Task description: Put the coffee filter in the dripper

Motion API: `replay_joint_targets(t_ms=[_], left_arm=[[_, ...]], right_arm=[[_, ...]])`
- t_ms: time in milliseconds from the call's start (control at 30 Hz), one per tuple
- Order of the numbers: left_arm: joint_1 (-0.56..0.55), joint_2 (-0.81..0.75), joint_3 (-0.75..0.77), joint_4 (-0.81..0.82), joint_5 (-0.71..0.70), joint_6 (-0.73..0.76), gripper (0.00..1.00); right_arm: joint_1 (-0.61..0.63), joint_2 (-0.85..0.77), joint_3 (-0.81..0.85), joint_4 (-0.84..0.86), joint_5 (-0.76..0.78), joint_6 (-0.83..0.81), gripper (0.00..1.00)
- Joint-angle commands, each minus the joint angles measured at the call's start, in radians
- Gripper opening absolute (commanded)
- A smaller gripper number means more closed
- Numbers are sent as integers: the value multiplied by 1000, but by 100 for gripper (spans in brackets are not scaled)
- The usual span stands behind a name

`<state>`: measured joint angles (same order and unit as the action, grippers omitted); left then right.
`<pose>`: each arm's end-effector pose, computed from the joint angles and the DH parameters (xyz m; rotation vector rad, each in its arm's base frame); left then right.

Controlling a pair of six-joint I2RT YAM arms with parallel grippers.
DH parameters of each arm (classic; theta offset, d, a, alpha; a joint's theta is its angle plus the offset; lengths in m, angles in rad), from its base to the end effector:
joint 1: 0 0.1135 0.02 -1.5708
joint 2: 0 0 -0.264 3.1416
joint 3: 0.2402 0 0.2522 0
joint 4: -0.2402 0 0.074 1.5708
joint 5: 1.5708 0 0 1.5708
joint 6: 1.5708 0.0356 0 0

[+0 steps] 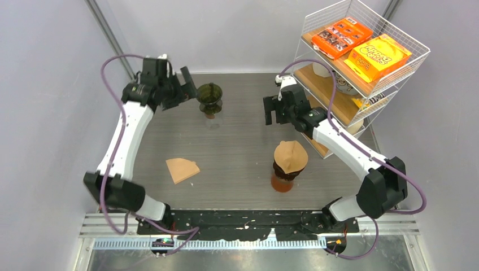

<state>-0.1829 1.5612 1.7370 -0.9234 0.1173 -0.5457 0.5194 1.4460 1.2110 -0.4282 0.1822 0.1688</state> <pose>0.3221 -0.0638 0.4051 -0.3671 2.3374 -0.4977 0.2855 0.1558 0.3096 -0.2904 2.2077 0.1747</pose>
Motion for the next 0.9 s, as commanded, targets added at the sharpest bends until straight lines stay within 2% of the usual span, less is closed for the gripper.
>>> replay_joint_targets(t_ms=[0,200,367,433,533,667,867], left_arm=[[3,-223,-251,75,-236,-75,100],[4,-504,-601,78,-471,-246,100],[4,-674,-855,85,-505,-343,100],[5,-690,-916,75,-504,-357,100],[5,-653,-981,86,-438,-369,100],[5,-533,-1050,180,-297,-355,100],[5,-298,-996,217,-206,-293,95]], right_arm=[[-4,-73,-9,92,-42,10,95],[-1,-92,-22,105,-98,19,96],[24,-100,-29,117,-101,21,95],[31,-97,-29,118,-100,23,96],[36,-94,-30,117,-102,28,95],[39,-92,-29,117,-98,24,96],[38,-92,-32,115,-77,18,95]])
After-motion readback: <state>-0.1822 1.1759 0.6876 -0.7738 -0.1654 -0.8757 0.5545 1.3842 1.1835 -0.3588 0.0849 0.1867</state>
